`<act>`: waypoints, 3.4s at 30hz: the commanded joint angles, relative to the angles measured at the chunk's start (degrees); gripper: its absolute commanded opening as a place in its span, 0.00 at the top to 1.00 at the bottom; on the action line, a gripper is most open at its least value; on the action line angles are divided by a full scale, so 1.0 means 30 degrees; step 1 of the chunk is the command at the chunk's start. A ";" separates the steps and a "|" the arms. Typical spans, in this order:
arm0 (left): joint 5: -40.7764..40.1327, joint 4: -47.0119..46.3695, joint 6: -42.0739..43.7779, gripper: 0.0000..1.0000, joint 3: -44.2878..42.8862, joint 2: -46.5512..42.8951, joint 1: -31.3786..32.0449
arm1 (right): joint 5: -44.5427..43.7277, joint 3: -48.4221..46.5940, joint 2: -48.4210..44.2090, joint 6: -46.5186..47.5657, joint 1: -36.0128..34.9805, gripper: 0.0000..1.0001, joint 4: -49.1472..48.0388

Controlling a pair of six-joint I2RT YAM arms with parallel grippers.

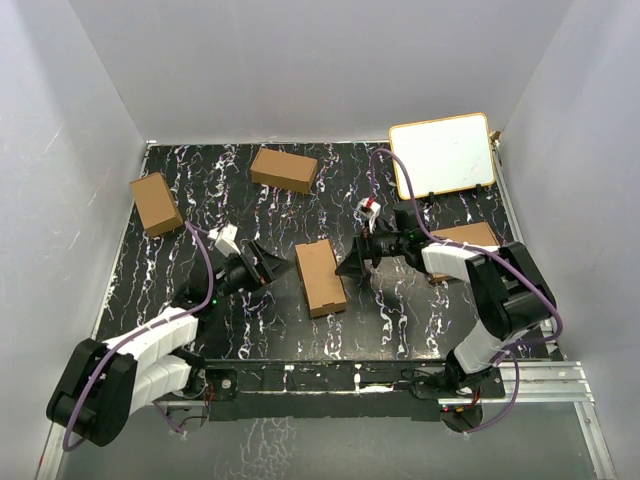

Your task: Fold the paper box

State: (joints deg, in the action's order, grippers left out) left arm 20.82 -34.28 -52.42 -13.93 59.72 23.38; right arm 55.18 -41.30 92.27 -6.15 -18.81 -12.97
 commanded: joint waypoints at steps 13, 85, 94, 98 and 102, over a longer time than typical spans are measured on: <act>0.0687 -0.2112 -0.1479 0.04 0.0475 0.1369 0.0029 | 0.0648 -0.1468 0.3211 -0.2508 -0.0234 0.24 -0.0386; -0.5240 1.4195 0.6196 0.61 -1.0723 0.5100 0.3000 | 0.1367 -0.3499 -0.0659 0.2984 0.5938 0.01 0.5186; -1.4750 2.6883 1.1008 0.61 -1.8344 0.8928 0.3315 | -0.0417 -0.3191 -0.2161 0.1587 0.7031 0.01 0.3386; -1.7632 2.8993 1.1296 0.61 -1.9931 1.0336 0.3407 | -0.0403 -0.3043 -0.2060 0.1332 0.7238 0.01 0.3153; -1.7556 2.8675 1.1857 0.60 -2.0881 1.1102 0.3458 | -0.0262 -0.3050 -0.1864 0.1330 0.7319 0.01 0.3181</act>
State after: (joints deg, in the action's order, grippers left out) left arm -25.52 45.76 -20.18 -72.29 92.97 33.23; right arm 53.87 -50.35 87.68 -1.87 2.85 0.58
